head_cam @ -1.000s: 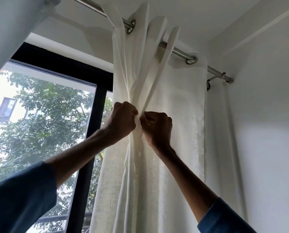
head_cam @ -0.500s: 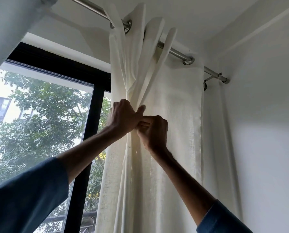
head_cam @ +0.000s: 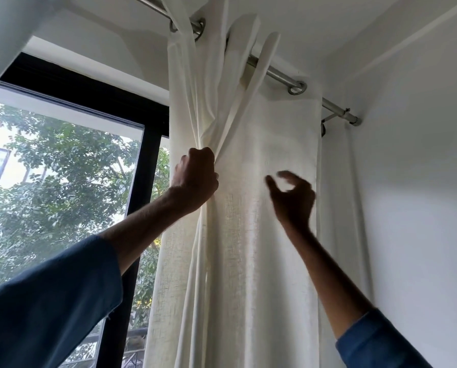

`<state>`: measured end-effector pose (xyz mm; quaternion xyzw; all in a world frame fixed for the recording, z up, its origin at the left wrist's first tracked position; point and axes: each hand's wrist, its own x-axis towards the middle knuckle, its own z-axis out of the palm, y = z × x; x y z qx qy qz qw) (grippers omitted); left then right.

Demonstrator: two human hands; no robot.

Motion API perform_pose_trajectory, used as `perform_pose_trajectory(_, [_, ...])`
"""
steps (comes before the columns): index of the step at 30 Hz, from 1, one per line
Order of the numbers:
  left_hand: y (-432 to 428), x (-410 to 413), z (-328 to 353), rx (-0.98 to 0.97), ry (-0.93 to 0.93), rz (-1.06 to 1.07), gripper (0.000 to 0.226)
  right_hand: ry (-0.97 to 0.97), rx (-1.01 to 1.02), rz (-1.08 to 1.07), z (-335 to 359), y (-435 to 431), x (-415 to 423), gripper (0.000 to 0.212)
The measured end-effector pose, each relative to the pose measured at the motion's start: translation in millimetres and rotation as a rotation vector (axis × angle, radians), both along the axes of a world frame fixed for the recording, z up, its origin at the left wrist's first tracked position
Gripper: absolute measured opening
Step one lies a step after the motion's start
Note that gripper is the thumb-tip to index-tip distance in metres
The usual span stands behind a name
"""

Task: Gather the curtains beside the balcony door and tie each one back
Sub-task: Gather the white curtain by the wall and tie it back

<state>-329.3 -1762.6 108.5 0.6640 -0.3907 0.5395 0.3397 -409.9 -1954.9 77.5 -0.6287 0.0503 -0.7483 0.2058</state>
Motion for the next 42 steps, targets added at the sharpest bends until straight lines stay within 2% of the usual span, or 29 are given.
perform_pose_trajectory(2, [0.5,-0.7,-1.7,-0.004,-0.009,0.002,0.028,0.014,0.195,-0.106,6.9,-27.3,-5.8,0.076])
perform_pose_trajectory(4, [1.0,-2.1,-2.7,-0.003,-0.025,0.005,0.023,0.172,0.332,-0.071,12.7,-46.4,-10.5,0.107])
perform_pose_trajectory(6, [1.3,-2.9,-3.6,0.008,-0.042,0.005,0.022,0.326,0.382,0.06,12.7,-53.7,-13.1,0.118])
perform_pose_trajectory(8, [1.1,-3.5,-4.5,0.011,-0.056,0.008,0.02,0.411,0.338,0.143,8.5,-51.4,-10.6,0.113])
perform_pose_trajectory(9, [1.3,-3.2,-5.7,0.011,-0.062,0.007,0.02,0.416,0.286,0.127,5.9,-48.7,-7.0,0.103])
perform_pose_trajectory(13, [2.1,-2.7,-5.9,0.015,-0.063,0.012,0.022,0.337,0.092,-0.078,7.5,-32.2,14.3,0.025])
perform_pose_trajectory(14, [2.4,-2.4,-5.5,0.018,-0.058,0.016,0.026,0.332,0.07,-0.11,9.5,-25.7,20.4,0.018])
perform_pose_trajectory(20, [6.7,-1.8,-4.1,0.045,-0.03,0.016,0.046,0.333,-0.132,-0.092,21.5,27.7,45.5,0.021])
perform_pose_trajectory(23, [10.1,-5.1,-3.5,0.032,-0.022,0.001,0.042,0.425,-0.33,-0.083,23.1,67.1,55.8,0.023])
perform_pose_trajectory(25, [14.0,-6.7,-2.9,-0.003,-0.031,0.035,0.024,0.406,-0.383,-0.053,25.4,83.2,58.6,0.027])
perform_pose_trajectory(26, [16.5,-6.4,-3.9,-0.025,-0.037,0.047,0.021,0.392,-0.387,-0.025,25.3,85.2,59.1,0.028])
perform_pose_trajectory(29, [23.2,-1.4,-13.7,-0.051,-0.063,0.054,0.031,0.318,-0.4,0.035,16.0,87.7,53.3,0.031])
perform_pose_trajectory(33, [24.4,2.8,-39.9,-0.046,-0.075,-0.04,0.014,0.217,-0.408,0.11,-16.3,93.6,43.6,0.043])
perform_pose_trajectory(34, [23.9,3.0,-47.6,-0.054,-0.059,-0.061,0.019,0.209,-0.383,0.142,-25.9,90.7,43.1,0.045])
perform_pose_trajectory(37, [22.2,7.6,-76.3,-0.057,0.005,-0.12,0.037,0.256,-0.298,0.204,-61.2,83.1,42.0,0.037])
perform_pose_trajectory(42, [14.9,22.2,-128.0,-0.112,0.046,-0.15,0.035,0.332,-0.195,0.264,-129.5,83.4,37.5,0.034])
